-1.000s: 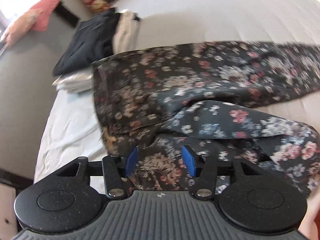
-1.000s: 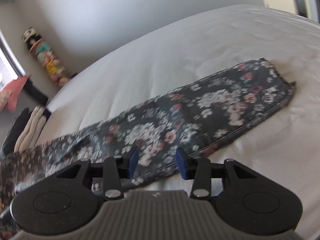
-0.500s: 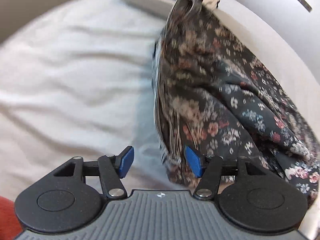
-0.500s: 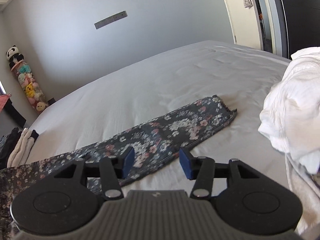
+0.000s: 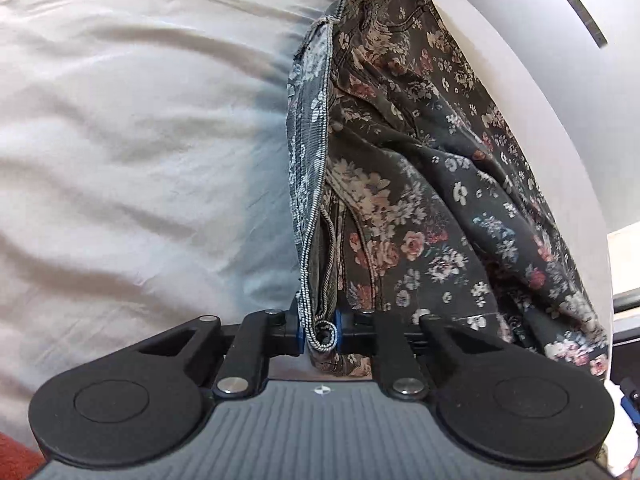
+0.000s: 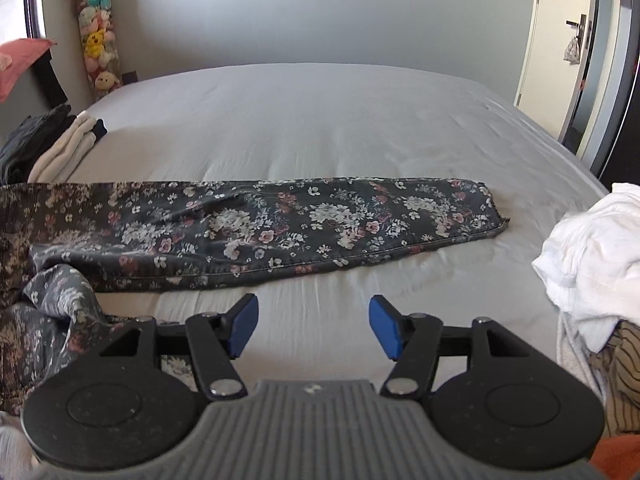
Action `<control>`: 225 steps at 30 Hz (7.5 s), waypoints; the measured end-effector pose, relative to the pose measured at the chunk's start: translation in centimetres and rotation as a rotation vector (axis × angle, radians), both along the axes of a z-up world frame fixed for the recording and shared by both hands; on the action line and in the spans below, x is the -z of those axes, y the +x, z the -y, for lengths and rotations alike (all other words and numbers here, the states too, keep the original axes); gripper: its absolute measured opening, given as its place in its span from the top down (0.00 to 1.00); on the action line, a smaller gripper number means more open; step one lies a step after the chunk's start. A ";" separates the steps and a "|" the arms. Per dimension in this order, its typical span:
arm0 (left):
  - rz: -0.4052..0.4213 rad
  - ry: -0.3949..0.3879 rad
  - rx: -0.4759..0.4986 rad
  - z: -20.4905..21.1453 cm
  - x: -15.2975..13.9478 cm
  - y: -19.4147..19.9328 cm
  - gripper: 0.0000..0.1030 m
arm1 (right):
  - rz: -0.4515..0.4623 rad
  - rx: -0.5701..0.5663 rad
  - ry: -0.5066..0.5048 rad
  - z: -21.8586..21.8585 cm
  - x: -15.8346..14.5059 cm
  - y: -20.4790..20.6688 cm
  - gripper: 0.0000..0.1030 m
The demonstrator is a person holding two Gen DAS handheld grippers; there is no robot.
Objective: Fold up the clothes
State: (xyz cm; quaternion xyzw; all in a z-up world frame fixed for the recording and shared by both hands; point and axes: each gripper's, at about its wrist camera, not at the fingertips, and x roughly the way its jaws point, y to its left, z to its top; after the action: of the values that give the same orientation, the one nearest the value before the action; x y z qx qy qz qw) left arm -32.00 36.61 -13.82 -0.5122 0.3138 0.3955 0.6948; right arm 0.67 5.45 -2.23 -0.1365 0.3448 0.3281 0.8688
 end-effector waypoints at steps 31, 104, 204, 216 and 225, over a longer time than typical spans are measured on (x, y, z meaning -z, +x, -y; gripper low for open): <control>-0.189 0.231 -0.269 -0.6 -3.9 -3.7 0.89 | -0.252 -0.232 -0.094 3.3 6.6 -2.3 0.22; -0.207 0.363 -0.229 0.3 -4.2 -1.1 0.87 | -0.054 -0.757 -0.323 -11.7 10.8 -14.6 0.57; -0.560 0.617 0.035 -20.1 -2.9 11.4 0.96 | -0.086 0.082 -0.262 5.8 7.1 16.5 0.66; -0.544 0.679 0.184 -16.1 -5.7 8.0 0.87 | -0.075 -0.020 -0.248 9.0 3.9 15.6 0.65; -0.502 0.713 0.435 -8.2 -10.1 6.7 0.81 | -0.117 -0.065 -0.276 14.4 1.7 14.4 0.65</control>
State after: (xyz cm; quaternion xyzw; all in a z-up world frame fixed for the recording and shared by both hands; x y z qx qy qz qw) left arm -25.31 44.82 -3.70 -0.0538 0.4164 0.4352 0.7964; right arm 15.09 -8.96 -3.97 -0.2464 0.4323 0.3127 0.8091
